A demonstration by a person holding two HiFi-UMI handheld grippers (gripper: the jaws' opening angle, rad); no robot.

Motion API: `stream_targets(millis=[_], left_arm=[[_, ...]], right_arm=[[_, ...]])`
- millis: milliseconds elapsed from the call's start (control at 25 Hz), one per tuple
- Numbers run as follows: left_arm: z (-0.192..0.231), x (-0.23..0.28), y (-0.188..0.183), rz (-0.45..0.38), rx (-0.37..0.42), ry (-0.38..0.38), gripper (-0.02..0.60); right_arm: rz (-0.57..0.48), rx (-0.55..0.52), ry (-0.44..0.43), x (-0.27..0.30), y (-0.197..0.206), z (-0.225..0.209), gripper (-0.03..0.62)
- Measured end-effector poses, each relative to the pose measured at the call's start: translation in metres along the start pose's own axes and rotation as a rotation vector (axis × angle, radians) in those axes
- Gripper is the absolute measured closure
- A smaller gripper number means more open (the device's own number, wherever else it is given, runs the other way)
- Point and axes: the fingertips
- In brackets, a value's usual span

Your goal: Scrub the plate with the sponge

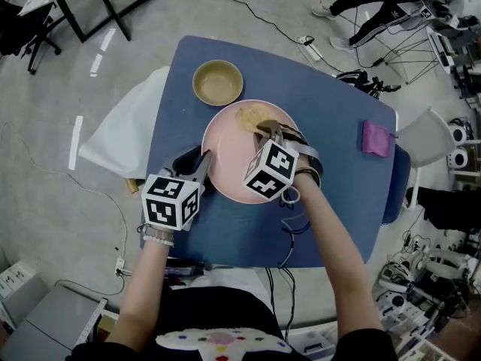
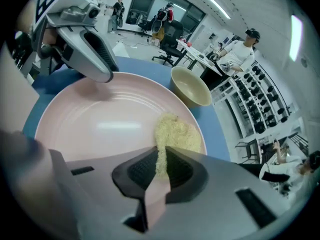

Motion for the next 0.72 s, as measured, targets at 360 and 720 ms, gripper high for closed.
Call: stream_targets(millis=[360,720], left_arm=[[0.0,0.001,0.0,0.002,-0.001,0.001,0.491],[0.0,0.001,0.0,0.002,0.003,-0.002,0.491]], right_arm=[[-0.098,-0.091,-0.103,-0.011,-0.019,0.041,0.556],[-0.117,-0.153,-0.26,-0.033,-0.006,0.083,0.556]])
Point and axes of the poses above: the fingertips, and each gripper's own axes: x forward along the fingers, z to its left, y out of its underside, and after that the axes turned 14 degrees about x, right-handed
